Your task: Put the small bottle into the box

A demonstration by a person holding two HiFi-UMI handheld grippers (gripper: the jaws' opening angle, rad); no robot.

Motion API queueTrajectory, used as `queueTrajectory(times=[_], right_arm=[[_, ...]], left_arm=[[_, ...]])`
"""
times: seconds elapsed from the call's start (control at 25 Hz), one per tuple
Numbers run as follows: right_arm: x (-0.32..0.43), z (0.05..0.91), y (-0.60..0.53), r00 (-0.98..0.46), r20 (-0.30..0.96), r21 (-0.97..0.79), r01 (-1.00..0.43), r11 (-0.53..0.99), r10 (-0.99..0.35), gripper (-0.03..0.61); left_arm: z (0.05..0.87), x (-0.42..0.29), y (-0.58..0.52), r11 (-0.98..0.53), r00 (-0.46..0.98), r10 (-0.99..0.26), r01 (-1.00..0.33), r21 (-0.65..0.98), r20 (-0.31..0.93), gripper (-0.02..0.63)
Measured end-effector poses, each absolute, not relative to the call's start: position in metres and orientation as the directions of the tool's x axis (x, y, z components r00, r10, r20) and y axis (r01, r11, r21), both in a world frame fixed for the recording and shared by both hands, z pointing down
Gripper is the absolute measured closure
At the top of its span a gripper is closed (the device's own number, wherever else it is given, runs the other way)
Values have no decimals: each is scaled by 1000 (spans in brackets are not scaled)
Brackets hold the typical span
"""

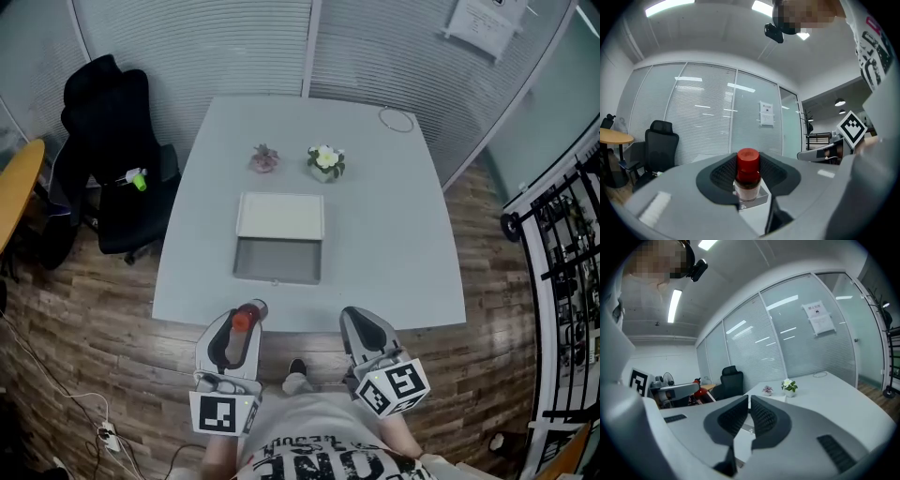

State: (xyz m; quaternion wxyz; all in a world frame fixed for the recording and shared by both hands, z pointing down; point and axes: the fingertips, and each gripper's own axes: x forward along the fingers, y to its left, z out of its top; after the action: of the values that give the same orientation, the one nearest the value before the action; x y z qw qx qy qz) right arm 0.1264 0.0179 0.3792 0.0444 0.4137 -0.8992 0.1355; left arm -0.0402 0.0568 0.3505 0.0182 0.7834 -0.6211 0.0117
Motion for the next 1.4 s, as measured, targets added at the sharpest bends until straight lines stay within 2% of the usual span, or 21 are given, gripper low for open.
queueTrajectory(times=[0.56,1.4], right_arm=[[115,388,-9,-659,210,-230,-751,619,-722,552],[67,389,-86,-507,234,-226,-858,461,-830,552]], left_arm=[[359,-62,33,-184,185,-981,-983,20,63,466],[367,-108,-80,-381,383,-920,-923,48,77,466]])
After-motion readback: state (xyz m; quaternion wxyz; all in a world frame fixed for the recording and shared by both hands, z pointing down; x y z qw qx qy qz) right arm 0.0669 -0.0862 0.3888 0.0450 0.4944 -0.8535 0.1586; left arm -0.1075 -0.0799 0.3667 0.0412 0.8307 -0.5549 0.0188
